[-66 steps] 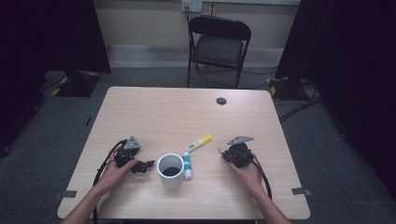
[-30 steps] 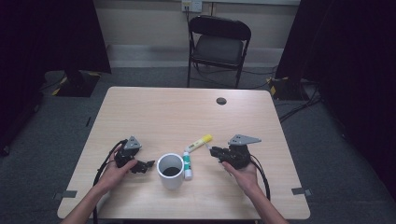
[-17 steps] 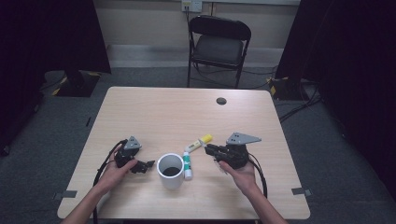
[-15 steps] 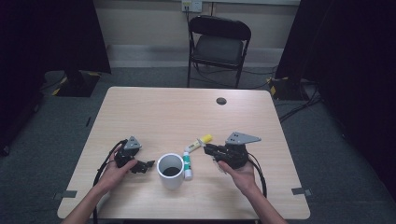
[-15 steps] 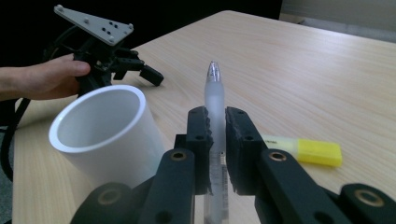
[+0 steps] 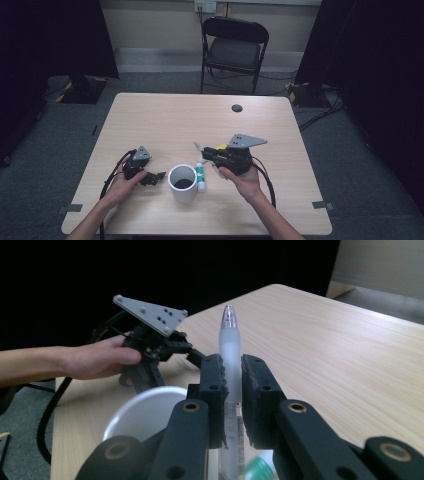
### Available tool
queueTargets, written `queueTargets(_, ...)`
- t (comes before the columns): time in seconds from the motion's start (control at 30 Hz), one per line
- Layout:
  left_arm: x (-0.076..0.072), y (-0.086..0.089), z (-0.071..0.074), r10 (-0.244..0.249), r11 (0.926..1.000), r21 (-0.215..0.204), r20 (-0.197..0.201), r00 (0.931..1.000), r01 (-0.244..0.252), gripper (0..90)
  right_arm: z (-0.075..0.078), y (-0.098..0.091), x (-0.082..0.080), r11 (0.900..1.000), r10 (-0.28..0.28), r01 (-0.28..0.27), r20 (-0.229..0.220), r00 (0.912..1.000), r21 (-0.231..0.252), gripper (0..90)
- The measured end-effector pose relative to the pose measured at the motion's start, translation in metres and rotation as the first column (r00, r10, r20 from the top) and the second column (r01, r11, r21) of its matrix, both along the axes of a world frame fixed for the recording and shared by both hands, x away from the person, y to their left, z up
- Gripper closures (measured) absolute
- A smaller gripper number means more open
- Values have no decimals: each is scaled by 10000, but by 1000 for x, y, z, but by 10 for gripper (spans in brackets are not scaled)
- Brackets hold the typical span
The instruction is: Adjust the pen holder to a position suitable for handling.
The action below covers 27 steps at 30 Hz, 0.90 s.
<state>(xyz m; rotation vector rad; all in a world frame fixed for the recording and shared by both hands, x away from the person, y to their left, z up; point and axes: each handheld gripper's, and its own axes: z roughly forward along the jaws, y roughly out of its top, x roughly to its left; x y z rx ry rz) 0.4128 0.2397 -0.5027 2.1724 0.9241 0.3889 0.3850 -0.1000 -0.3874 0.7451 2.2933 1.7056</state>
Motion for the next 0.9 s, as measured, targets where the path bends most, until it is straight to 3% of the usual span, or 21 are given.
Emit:
queueTargets(0.37,0,0,0,-7,10000,26,39,10000,7,63,9,47,1,9950,947,-951,148,9954,310,806)
queueTargets(0.57,0,0,0,34,10000,-44,39,10000,-34,63,12,64,3,9915,1223,-1230,183,9923,434,806)
queueTargets(0.9,0,0,0,37,10000,-38,47,10000,-37,63,4,88,7,9880,1518,-1516,-33,9884,284,806)
